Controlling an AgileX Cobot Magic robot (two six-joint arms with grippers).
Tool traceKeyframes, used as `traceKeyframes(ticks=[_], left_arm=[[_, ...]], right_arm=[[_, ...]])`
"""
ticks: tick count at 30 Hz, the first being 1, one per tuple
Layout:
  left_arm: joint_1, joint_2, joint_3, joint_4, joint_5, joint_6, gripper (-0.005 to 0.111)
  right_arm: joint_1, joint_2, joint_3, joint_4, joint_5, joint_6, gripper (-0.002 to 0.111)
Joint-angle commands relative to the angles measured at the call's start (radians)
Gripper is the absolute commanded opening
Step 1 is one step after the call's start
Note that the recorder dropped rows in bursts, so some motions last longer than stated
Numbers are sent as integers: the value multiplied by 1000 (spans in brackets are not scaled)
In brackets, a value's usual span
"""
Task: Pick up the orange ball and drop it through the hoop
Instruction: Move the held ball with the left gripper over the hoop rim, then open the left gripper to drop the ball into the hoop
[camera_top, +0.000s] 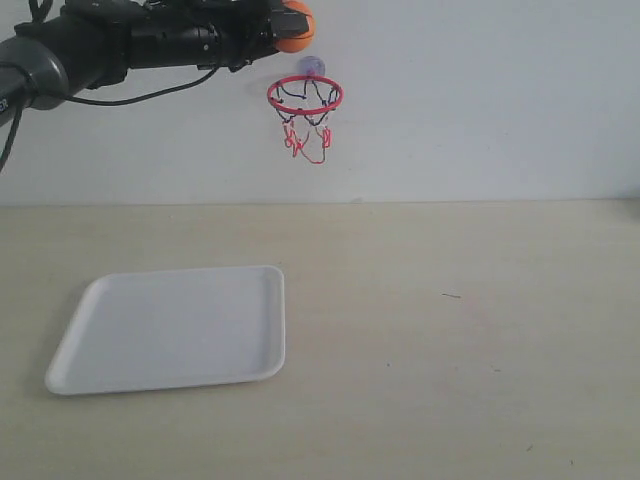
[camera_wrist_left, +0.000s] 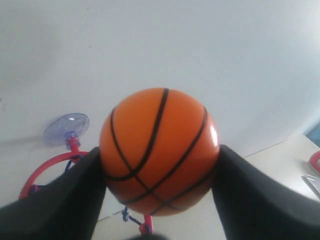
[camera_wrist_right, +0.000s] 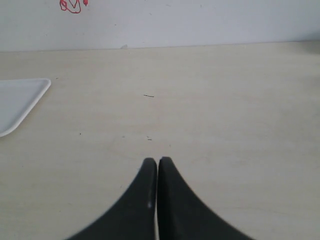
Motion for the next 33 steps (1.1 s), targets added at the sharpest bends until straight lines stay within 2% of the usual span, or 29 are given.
traceKeyframes(ticks=[1,4,11,22,24,26,27,29,31,33], left_arm=[[5,1,-7,2,-7,5,4],[5,15,-7,-17,22,5,4],[3,39,-7,-84,-32,73,4],[3,39,-7,-89,-21,87,6],[3,39,-7,-89,-5,87,12],[3,39,-7,-89,19,87,29],[3,39,-7,-89,19,87,44],[4,39,-7,-51,20,80,62],[5,39,-7,-22,20,80,70],[5,39,-7,-18,20,80,74]], right_arm=[[2,-4,-1,-4,-4,0,0],[2,-4,-1,-4,-4,0,0],[2,-4,-1,-4,-4,0,0],[2,-4,-1,-4,-4,0,0],[2,-4,-1,-4,-4,0,0],[2,-4,-1,-4,-4,0,0],[2,-4,-1,-4,-4,0,0],[2,-4,-1,-4,-4,0,0],[2,-4,-1,-4,-4,0,0],[2,-4,-1,-4,-4,0,0]])
